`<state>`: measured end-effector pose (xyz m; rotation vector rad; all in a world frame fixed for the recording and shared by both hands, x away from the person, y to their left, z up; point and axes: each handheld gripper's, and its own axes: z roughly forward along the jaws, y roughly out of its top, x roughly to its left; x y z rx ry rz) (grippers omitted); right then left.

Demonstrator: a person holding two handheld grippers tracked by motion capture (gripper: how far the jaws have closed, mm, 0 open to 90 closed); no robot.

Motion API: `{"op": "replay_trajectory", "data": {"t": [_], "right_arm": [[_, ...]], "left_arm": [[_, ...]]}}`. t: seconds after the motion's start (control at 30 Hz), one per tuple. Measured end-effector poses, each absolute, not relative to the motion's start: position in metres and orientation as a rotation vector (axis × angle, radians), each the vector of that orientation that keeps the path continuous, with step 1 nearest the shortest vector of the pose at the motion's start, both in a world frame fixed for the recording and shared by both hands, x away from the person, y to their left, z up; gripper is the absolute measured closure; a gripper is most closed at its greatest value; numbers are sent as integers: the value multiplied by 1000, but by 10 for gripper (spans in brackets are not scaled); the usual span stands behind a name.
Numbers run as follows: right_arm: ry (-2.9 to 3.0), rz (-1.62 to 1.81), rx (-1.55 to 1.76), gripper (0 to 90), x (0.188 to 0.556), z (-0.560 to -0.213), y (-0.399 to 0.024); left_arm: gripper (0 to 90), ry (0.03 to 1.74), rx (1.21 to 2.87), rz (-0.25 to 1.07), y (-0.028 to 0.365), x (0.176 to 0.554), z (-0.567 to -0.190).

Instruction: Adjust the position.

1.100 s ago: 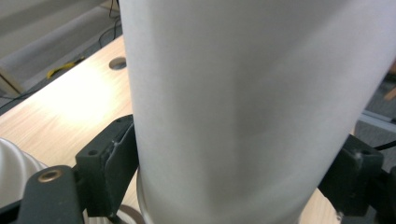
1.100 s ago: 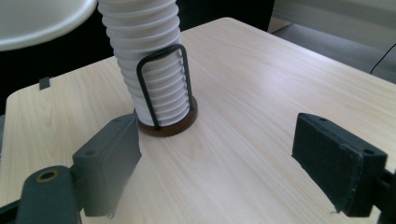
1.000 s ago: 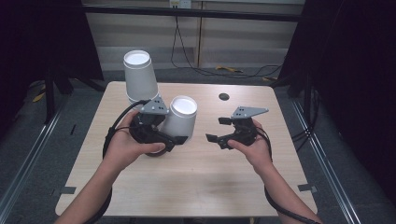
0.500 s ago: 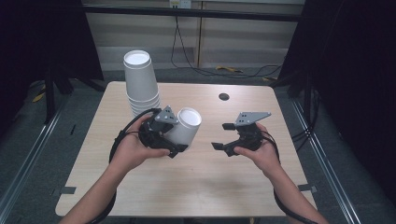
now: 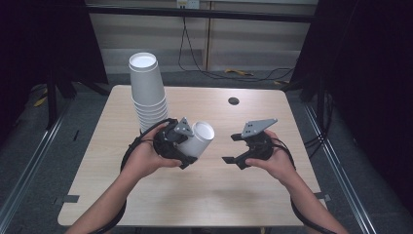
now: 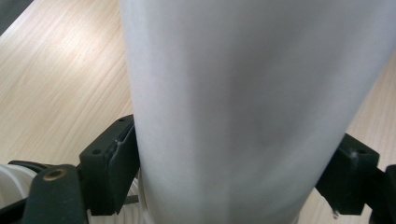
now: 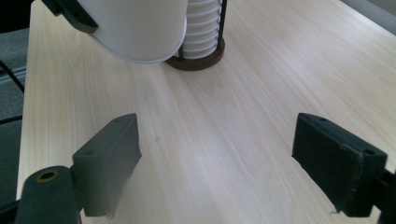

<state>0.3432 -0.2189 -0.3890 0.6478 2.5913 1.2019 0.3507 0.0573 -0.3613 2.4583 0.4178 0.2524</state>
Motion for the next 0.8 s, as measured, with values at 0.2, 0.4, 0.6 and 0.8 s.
{"op": "replay_trajectory", "data": {"t": [0.2, 0.4, 0.6, 0.8], "right_arm": [[2631, 1169, 614, 149, 343, -389, -218], [2675, 1132, 571, 149, 342, -387, -216], [2720, 1092, 523, 149, 341, -385, -214], [2766, 1051, 489, 149, 341, -384, -213]], "left_arm": [[187, 391, 2500, 244, 53, 352, -365], [190, 359, 2540, 240, 45, 351, -370], [191, 340, 2566, 230, 40, 350, -373], [192, 322, 2594, 222, 35, 350, -377]]}}
